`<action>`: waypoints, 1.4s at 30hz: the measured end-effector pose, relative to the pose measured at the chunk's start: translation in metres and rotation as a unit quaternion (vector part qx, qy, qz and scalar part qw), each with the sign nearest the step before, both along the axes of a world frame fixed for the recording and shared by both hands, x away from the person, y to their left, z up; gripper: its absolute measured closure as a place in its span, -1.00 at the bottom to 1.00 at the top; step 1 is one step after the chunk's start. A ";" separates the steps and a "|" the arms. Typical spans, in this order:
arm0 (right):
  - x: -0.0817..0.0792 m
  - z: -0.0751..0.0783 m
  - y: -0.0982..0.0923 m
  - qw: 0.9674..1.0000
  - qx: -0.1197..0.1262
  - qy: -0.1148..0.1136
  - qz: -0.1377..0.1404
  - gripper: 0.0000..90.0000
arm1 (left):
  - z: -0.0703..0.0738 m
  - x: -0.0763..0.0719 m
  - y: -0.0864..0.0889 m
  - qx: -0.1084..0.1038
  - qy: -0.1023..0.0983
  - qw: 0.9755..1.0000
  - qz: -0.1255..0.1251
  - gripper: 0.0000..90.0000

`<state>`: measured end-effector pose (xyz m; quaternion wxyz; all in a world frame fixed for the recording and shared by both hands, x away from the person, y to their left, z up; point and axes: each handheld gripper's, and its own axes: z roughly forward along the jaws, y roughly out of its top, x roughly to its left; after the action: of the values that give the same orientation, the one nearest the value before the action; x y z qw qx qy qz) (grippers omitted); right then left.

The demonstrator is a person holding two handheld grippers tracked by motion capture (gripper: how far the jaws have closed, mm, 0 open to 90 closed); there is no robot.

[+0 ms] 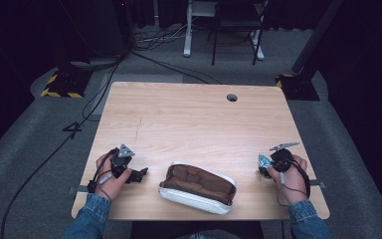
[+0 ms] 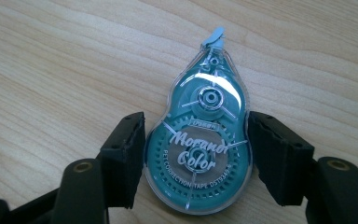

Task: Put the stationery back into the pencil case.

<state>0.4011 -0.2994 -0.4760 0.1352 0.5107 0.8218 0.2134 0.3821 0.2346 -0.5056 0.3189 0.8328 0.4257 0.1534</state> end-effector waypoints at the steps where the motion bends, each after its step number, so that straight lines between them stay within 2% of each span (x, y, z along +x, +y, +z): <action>1: 0.000 0.000 0.000 1.000 0.000 0.000 0.000 -0.13 | 0.000 0.000 0.000 0.000 0.000 1.000 0.000 -1.00; 4: 0.000 0.001 0.000 1.000 -0.003 0.003 0.005 -0.12 | 0.000 0.000 0.000 0.000 0.000 1.000 0.000 -1.00; 13: -0.001 0.001 0.001 1.000 -0.002 0.008 -0.001 -0.11 | 0.000 0.000 0.000 0.000 0.000 1.000 0.000 -1.00; 18: -0.002 0.003 0.000 1.000 0.010 0.001 -0.002 -0.11 | 0.000 0.000 0.000 0.000 0.000 1.000 0.000 -1.00; 27: -0.005 0.014 0.000 1.000 0.019 -0.012 -0.002 -0.11 | 0.000 0.000 0.000 0.000 0.000 1.000 0.000 -1.00; 31: -0.009 0.025 0.000 0.999 0.029 -0.023 -0.001 -0.11 | 0.000 0.000 0.000 0.000 0.000 1.000 0.000 -1.00; 37: -0.015 0.037 0.003 0.999 0.038 -0.032 0.006 -0.11 | 0.000 0.000 0.000 0.000 0.000 1.000 0.000 -1.00; 42: -0.022 0.050 0.012 0.997 0.056 -0.037 0.023 -0.11 | 0.000 0.000 0.000 0.000 0.000 1.000 0.000 -1.00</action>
<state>0.3793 -0.2877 -0.4261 0.1316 0.4907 0.8142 0.2811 0.3822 0.2346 -0.5056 0.3190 0.8328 0.4257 0.1531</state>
